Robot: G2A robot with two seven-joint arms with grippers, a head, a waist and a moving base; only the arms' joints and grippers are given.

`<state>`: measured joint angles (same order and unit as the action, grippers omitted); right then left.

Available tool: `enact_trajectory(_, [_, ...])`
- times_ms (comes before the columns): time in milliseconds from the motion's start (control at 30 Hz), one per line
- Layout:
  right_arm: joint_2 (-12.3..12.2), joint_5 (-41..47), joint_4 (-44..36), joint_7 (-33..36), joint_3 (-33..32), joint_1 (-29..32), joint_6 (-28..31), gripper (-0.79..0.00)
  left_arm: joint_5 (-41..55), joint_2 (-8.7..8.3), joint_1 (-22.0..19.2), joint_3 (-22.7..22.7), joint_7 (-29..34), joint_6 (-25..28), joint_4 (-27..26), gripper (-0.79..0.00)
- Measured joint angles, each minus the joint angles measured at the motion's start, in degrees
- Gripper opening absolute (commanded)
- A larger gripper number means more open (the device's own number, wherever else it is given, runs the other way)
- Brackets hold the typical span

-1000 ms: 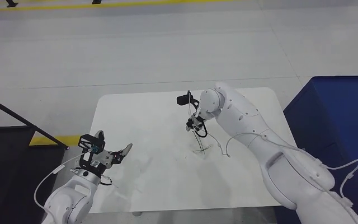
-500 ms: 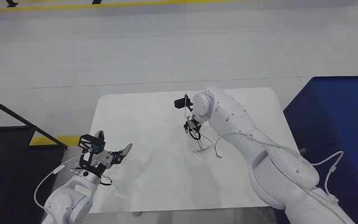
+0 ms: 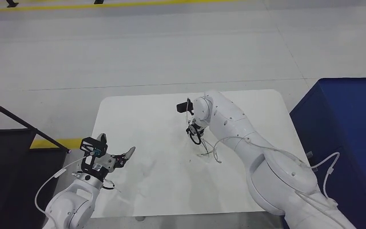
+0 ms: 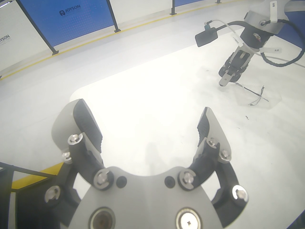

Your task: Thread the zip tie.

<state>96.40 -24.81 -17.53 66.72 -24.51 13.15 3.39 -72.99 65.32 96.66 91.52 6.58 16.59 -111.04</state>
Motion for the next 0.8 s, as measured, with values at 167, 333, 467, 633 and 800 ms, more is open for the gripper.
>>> enact_trajectory(167, [0.8, -0.8, 1.2, -0.6, 0.0, -0.3, -0.1, -0.560, 0.0, 0.00, 0.0, 0.0, 0.0, 0.0, 0.0, 0.000])
enact_trajectory(333, [1.5, -1.9, 2.1, -0.6, 0.2, -0.4, -0.7, -0.576, 0.0, 0.00, 0.0, 0.0, 0.0, 0.0, 0.0, 0.000])
enact_trajectory(467, [2.0, -2.8, 2.6, -0.5, 0.3, -0.3, -0.9, -0.582, 0.0, 0.00, 0.0, 0.0, 0.0, 0.0, 0.0, 0.000])
enact_trajectory(633, [2.6, -3.9, 3.4, -0.4, 0.4, -0.4, -0.9, -0.597, 0.0, 0.00, 0.0, 0.0, 0.0, 0.0, 0.0, 0.000])
enact_trajectory(800, [3.1, -4.5, 4.1, -0.1, 0.3, -0.4, -1.0, -0.582, 0.0, 0.00, 0.0, 0.0, 0.0, 0.0, 0.0, 0.000])
